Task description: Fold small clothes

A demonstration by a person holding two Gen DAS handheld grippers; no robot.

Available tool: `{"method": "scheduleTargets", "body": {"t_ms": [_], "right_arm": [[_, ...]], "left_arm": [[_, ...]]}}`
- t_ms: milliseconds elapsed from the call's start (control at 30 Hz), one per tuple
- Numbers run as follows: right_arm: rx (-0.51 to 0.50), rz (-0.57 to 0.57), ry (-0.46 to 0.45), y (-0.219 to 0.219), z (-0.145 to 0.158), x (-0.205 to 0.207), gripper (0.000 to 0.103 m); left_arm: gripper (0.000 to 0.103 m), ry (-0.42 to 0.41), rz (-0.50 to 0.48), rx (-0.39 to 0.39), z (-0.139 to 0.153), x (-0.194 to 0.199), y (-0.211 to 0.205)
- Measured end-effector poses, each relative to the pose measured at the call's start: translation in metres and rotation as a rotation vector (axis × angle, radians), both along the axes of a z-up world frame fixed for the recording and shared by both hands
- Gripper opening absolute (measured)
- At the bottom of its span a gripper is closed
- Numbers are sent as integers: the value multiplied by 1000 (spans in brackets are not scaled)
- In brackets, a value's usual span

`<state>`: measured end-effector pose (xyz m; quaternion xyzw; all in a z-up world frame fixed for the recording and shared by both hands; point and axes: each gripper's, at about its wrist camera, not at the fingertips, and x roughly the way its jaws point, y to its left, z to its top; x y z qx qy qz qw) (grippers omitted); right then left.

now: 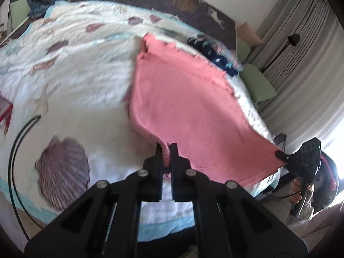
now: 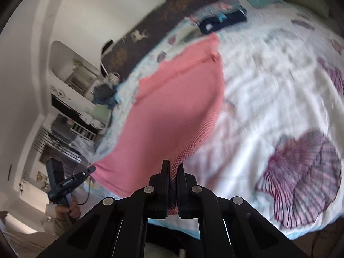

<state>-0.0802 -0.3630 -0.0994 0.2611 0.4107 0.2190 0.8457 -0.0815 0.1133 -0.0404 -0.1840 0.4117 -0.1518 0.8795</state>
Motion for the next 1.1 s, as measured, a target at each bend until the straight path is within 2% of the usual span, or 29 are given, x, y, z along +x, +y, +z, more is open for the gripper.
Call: {"method": "scheduleTargets", "body": {"t_ms": [67, 267, 500, 633, 767, 867, 1100], "right_arm": [[11, -6, -28, -1, 10, 4, 4], [-9, -25, -114, -1, 46, 32, 4], [-23, -56, -209, -4, 88, 83, 4], [-63, -82, -238, -2, 104, 121, 4], [-101, -106, -244, 1, 109, 157, 4], [-141, -117, -232, 5, 107, 191, 4], [-166, -141, -193, 2, 94, 259, 4]], "left_arm": [[6, -28, 5, -8, 12, 8, 2], [6, -135, 22, 30, 53, 40, 1], [6, -234, 43, 73, 93, 91, -6], [6, -220, 70, 87, 98, 136, -10], [6, -194, 76, 59, 97, 180, -13], [6, -182, 74, 66, 96, 210, -18], [6, -153, 100, 64, 82, 276, -18]]}}
